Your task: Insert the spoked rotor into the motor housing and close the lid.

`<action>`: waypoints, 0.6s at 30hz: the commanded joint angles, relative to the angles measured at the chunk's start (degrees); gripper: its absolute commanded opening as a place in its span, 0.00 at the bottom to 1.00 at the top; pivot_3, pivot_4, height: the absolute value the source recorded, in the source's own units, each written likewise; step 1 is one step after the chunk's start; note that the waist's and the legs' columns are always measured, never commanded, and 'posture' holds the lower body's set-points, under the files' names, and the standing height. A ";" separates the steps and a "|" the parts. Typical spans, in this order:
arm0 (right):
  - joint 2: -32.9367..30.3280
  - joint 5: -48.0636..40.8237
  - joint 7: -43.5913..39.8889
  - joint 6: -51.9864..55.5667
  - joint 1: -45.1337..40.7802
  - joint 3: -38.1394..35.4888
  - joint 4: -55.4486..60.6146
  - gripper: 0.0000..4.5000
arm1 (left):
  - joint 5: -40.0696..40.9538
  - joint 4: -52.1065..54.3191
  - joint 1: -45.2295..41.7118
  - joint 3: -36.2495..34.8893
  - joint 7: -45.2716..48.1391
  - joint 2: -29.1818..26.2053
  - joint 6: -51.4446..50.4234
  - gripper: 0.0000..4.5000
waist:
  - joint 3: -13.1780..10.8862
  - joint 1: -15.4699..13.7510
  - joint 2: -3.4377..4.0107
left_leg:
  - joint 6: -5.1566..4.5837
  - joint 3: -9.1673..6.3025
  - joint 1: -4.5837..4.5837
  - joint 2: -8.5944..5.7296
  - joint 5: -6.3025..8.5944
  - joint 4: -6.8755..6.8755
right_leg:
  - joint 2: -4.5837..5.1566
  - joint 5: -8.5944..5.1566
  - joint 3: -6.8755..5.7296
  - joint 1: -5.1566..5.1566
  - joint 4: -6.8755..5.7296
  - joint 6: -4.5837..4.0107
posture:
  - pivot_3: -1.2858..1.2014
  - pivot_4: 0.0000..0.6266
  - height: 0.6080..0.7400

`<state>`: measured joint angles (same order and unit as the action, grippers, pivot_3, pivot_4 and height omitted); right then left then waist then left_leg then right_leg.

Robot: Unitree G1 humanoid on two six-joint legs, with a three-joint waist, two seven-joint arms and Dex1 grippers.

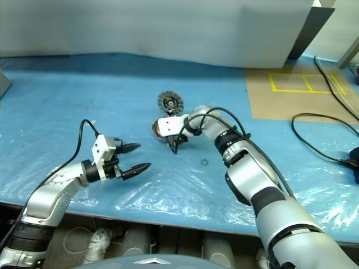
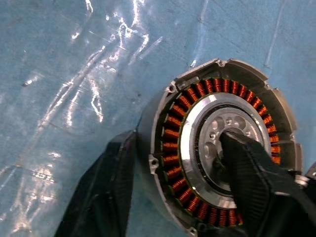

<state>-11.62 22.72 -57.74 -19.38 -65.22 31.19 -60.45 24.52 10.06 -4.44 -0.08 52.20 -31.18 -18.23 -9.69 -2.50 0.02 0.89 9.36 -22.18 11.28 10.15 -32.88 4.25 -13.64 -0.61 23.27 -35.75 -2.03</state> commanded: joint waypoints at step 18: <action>-14.65 -8.59 -23.71 9.03 20.72 0.82 45.50 0.47 | 0.87 2.40 -1.30 1.76 1.73 -0.02 -1.16 1.00 | 0.01 0.30 -0.04 | -0.03 0.16 0.14 0.14 0.02 0.05 | -0.09 -0.02 0.06 -0.01 0.00 -0.03 | 0.52 0.24 1.00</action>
<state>-26.66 14.17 -81.07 -11.26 -45.28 30.63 -17.17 24.94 11.65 -5.06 1.80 53.14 -30.92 -19.47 -9.68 -2.21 -0.02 0.87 9.55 -21.99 11.41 10.17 -32.82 4.15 -13.66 -0.51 23.26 -35.78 -2.06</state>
